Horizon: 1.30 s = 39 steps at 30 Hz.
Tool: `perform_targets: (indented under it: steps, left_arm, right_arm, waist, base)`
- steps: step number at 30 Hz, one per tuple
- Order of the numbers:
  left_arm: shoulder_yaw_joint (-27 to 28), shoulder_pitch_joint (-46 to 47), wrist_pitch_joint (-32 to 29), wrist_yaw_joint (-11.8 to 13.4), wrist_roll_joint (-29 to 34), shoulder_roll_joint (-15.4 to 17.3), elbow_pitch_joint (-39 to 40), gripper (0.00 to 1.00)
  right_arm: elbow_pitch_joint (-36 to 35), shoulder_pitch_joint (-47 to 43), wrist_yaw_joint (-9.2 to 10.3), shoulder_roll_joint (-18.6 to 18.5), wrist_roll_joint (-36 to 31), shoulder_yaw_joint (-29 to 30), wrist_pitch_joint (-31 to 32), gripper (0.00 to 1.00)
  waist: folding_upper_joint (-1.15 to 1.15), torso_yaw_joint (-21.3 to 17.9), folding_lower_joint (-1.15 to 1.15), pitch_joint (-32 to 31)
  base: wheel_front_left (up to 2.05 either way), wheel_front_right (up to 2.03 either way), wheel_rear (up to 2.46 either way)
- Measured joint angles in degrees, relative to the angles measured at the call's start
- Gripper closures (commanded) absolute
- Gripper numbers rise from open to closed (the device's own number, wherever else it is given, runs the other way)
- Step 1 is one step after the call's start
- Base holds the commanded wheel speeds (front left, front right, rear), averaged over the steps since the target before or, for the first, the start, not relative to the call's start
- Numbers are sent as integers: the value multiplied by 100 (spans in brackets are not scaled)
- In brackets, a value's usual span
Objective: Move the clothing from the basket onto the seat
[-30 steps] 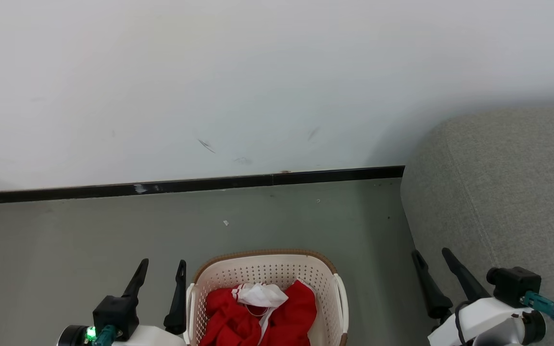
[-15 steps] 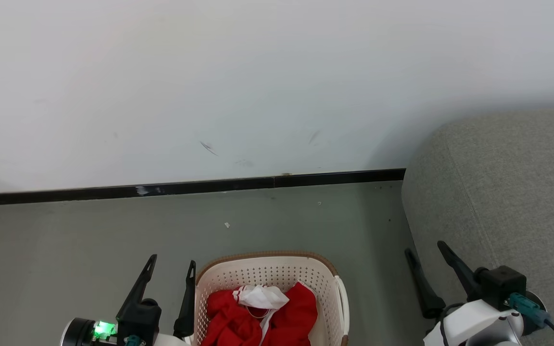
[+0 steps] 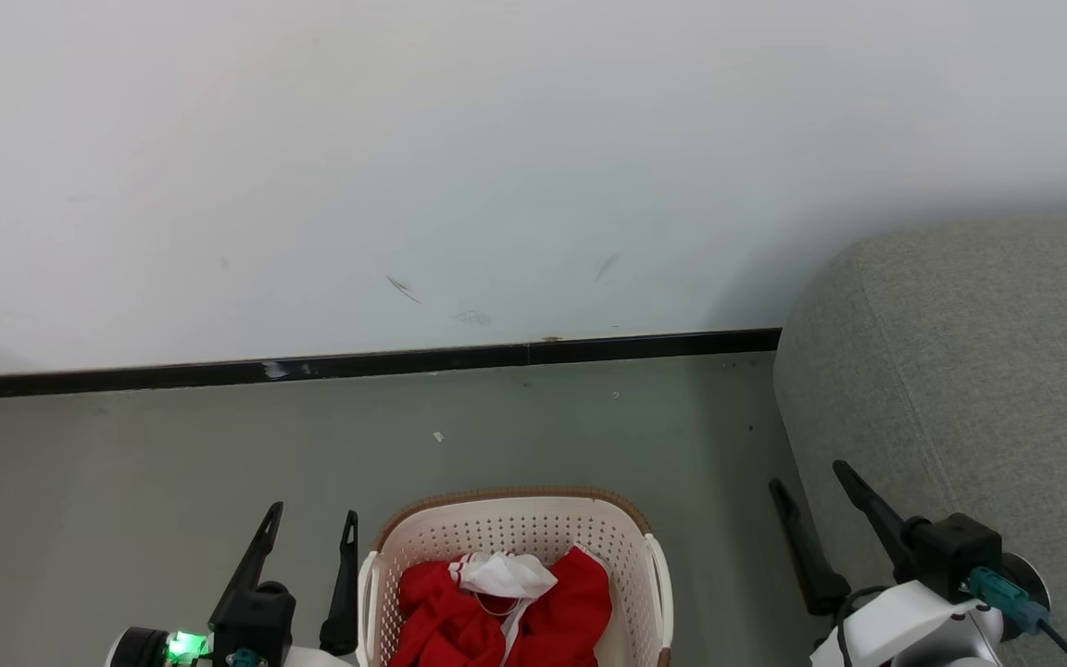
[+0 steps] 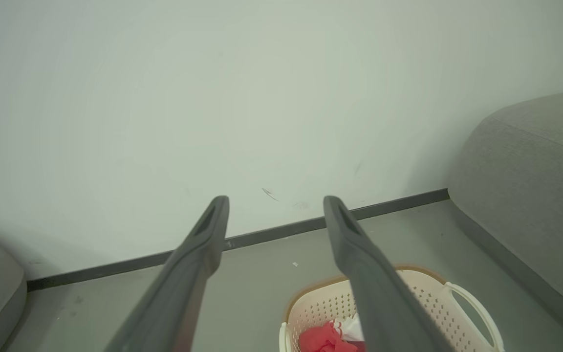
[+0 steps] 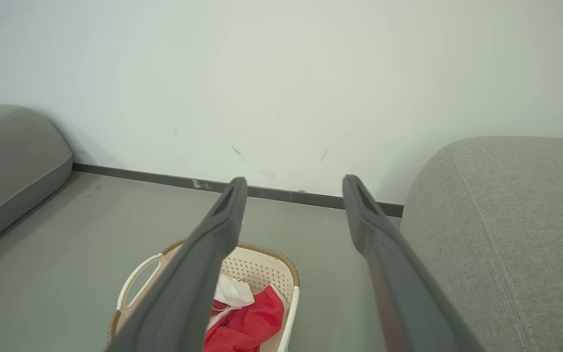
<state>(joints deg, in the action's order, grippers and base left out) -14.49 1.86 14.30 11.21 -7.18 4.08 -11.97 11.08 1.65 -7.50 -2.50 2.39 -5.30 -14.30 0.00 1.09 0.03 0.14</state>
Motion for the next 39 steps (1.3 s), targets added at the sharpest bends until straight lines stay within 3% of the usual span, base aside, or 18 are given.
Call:
perform_targets:
  steps: [39]
  left_arm:
    - [80, 311, 0, -32, -14, 101, -436, 0]
  right_arm:
    - [-288, -8, 0, 3, 165, 248, -2, 0]
  waist:
    - [0, -24, -1, 316]
  base:
    - [0, 0, 0]
